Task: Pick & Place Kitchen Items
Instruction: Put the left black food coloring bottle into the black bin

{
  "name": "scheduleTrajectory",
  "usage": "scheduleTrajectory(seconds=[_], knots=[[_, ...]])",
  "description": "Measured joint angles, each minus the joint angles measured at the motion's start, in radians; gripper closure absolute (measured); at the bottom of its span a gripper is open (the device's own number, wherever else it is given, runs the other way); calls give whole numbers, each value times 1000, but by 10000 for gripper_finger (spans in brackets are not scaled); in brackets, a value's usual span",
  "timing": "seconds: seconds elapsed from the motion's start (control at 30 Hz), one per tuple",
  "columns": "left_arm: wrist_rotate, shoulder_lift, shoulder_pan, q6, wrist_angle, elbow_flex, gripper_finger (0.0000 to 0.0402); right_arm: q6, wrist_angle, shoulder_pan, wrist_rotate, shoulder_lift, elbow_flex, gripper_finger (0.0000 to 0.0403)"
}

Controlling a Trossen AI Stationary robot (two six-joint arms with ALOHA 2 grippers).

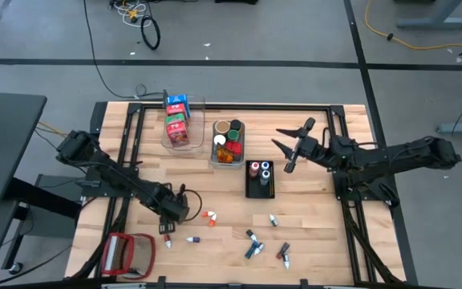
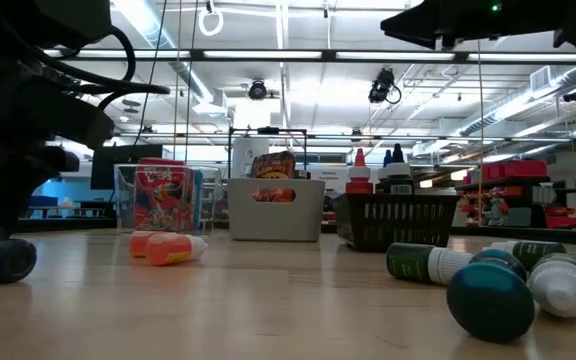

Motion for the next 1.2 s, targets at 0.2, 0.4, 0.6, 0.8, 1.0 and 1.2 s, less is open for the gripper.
scheduleTrajectory(seconds=[0.2, 0.4, 0.6, 0.8, 1.0, 1.2], knots=[[-22, -8, 0, 42, 4, 13, 315, 0, 4, 0, 56, 41, 0, 179], [-217, -7, 11, 182, 60, 102, 317, -1, 22, 0, 157, 47, 0, 142], [-352, -6, 74, 482, 208, 169, 296, 0, 32, 0, 159, 47, 0, 135], [-334, 0, 217, 841, 461, 205, 307, 1, 61, 0, 161, 47, 0, 142], [-154, 0, 363, 1007, 837, 211, 299, 3, 61, 0, 161, 47, 0, 142], [0, 110, 431, 1049, 1169, 213, 292, 4, 67, 0, 161, 47, 0, 142]])
